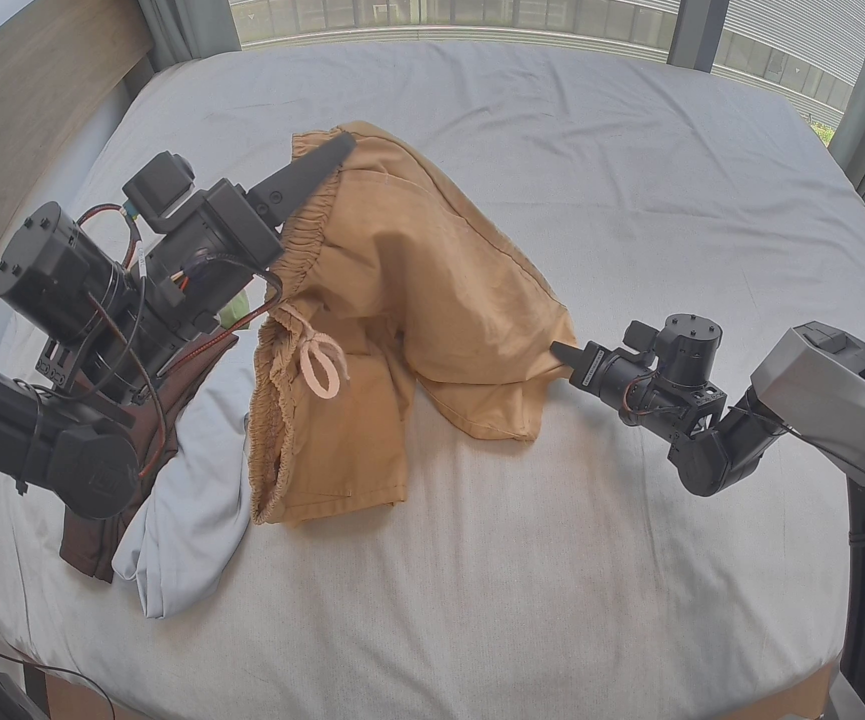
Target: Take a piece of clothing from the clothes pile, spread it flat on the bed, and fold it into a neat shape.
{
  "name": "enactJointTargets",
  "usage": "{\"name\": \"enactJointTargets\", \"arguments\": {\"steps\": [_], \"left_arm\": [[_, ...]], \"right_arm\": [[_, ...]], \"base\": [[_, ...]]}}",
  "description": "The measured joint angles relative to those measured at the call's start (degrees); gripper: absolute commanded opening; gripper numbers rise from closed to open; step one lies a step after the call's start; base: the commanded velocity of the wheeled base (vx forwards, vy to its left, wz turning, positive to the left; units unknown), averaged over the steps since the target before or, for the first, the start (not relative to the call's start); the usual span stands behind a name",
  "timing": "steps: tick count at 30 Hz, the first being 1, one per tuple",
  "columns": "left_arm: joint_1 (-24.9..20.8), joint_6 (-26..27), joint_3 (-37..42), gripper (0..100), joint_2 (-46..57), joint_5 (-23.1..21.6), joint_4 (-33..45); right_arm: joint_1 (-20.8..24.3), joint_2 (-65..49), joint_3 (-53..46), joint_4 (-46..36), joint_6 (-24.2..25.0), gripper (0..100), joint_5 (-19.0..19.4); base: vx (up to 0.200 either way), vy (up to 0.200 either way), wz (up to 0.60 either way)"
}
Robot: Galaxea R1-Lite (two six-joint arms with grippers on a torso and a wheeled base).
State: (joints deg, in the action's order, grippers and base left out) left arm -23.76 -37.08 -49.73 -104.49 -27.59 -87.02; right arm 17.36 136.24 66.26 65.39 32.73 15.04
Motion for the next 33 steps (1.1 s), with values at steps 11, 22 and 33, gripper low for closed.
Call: {"name": "enactJointTargets", "arguments": {"steps": [11,22,33], "left_arm": [[0.1,-0.2,0.2,0,-0.7,0.1,-0.4],[0.1,-0.2,0.6,0,-2.9,0.6,-0.5],[2.2,-0.1,1.8,0,-5.8,0.8,-1.0]], "right_arm": [[0.2,-4.7,-7.9,6.5,0.4,0,0.1],[-0.3,-16.5,-19.1,12.4,0.4,0,1.2],[-0.3,-26.9,-22.8,9.2,0.1,0,1.5]], "base": [[0.000,0.000,0.00],[0.000,0.000,0.00],[0.000,0.000,0.00]]}}
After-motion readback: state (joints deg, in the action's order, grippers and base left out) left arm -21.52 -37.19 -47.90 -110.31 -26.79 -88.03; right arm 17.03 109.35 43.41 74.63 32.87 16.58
